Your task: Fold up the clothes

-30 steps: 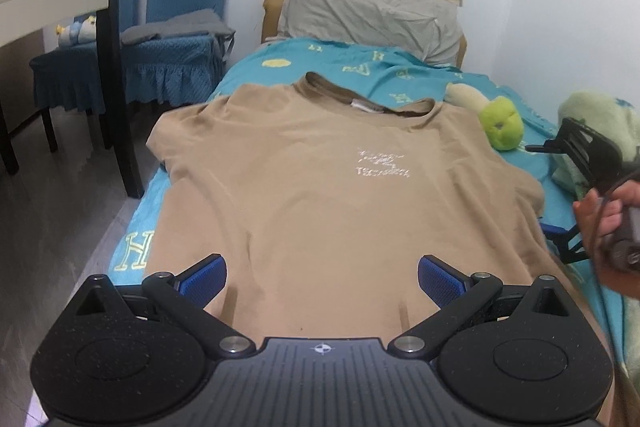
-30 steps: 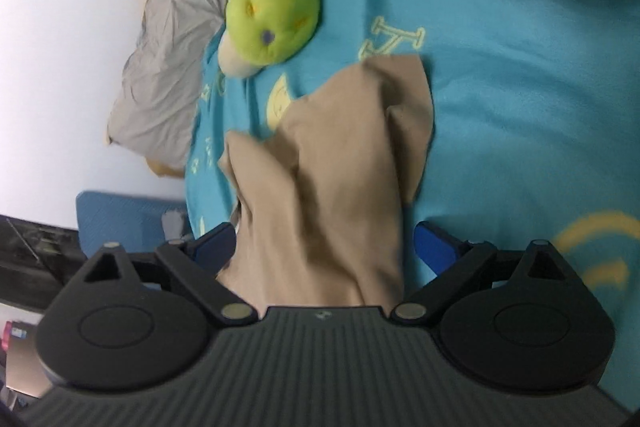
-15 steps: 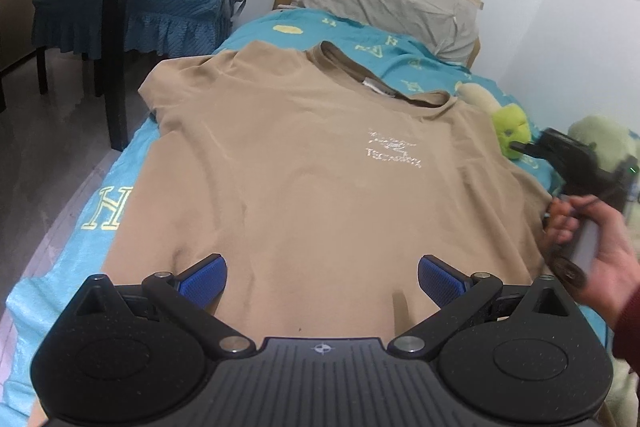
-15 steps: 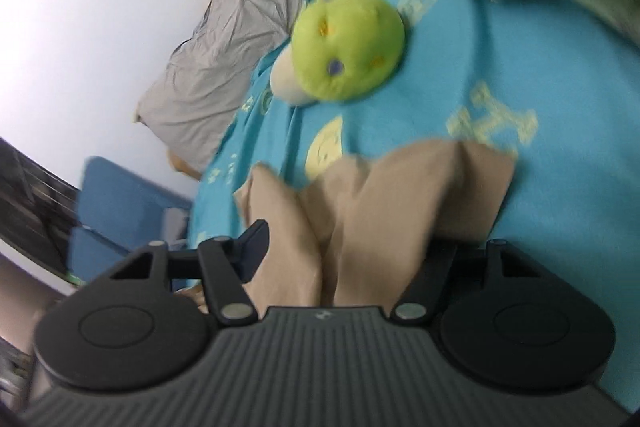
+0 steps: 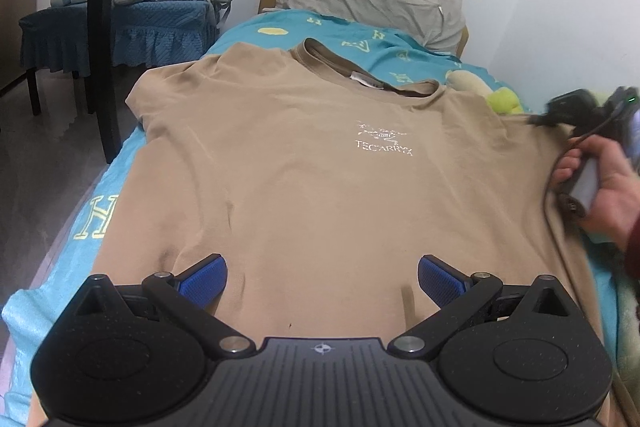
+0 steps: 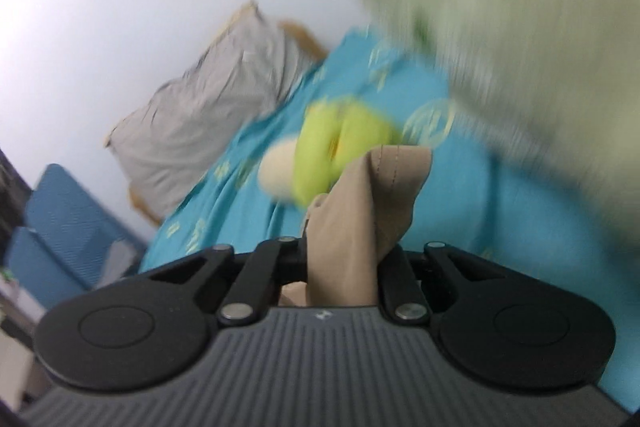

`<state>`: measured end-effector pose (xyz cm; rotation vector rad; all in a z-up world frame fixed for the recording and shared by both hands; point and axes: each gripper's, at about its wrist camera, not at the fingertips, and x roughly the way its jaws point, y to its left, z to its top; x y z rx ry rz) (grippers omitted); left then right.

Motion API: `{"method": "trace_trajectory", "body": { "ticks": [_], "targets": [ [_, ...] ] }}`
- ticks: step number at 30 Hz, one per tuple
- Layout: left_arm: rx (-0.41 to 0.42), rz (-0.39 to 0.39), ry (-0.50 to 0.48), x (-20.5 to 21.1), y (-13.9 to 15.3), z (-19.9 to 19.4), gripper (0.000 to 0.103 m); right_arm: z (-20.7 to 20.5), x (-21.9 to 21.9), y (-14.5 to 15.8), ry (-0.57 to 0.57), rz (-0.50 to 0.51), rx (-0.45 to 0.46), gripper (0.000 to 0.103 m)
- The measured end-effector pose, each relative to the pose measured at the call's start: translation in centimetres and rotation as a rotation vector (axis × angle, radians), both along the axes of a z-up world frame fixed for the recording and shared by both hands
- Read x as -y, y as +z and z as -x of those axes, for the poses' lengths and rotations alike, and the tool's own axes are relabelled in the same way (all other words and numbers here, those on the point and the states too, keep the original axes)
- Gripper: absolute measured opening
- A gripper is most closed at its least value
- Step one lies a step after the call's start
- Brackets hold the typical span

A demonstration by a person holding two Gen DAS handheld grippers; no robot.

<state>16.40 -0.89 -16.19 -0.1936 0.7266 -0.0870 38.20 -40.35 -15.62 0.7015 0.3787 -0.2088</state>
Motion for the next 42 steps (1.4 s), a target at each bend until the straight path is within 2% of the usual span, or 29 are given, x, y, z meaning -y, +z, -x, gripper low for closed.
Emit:
{"method": "trace_trajectory", "body": {
  "ticks": [6, 7, 11, 14, 18, 23, 25, 28, 31, 34, 38, 42],
  "targets": [
    [0.015, -0.012, 0.016, -0.3, 0.6, 0.2, 0.103, 1.6, 0.7, 3.3, -0.113, 0.224, 0.014, 0.011],
    [0.021, -0.016, 0.02, -0.4, 0.8, 0.2, 0.103, 1.7, 0.6, 3.6, -0.119, 0.248, 0.015, 0.008],
    [0.053, -0.039, 0.04, -1.0, 2.0, 0.2, 0.103, 1.3, -2.0, 4.7, -0.083, 0.287, 0.017, 0.008],
    [0.08, -0.069, 0.066, -1.7, 3.2, 0.1, 0.103, 0.6, -6.7, 6.2, 0.005, 0.377, 0.06, 0.008],
    [0.115, -0.076, 0.095, -3.5, 4.7, 0.1, 0.103, -0.7, -15.6, 7.3, 0.179, 0.546, 0.12, 0.008],
    [0.158, -0.113, 0.145, -5.6, 5.7, 0.7, 0.103, -2.5, -25.7, 4.2, 0.396, 0.64, 0.087, 0.008],
    [0.146, -0.112, 0.161, -6.4, 5.6, 0.7, 0.103, -3.3, -28.7, 2.4, 0.464, 0.677, 0.058, 0.008],
    [0.113, -0.086, 0.18, -7.4, 4.9, 0.4, 0.103, -4.5, -30.4, 0.2, 0.507, 0.687, 0.0, 0.008],
    [0.08, -0.069, 0.176, -7.8, 4.2, 0.0, 0.103, -5.3, -28.7, -1.0, 0.478, 0.607, -0.061, 0.008],
    [0.073, -0.09, 0.167, -7.5, 3.8, -0.2, 0.103, -5.0, -26.6, -1.0, 0.469, 0.523, -0.082, 0.009],
    [0.055, -0.09, 0.156, -6.9, 3.6, -0.2, 0.103, -2.8, -25.7, 1.3, 0.489, 0.53, -0.073, 0.01],
    [0.085, -0.117, 0.113, -5.2, 4.4, 1.1, 0.103, 2.0, -24.6, 5.6, 0.533, 0.519, -0.039, 0.01]
  ]
}}
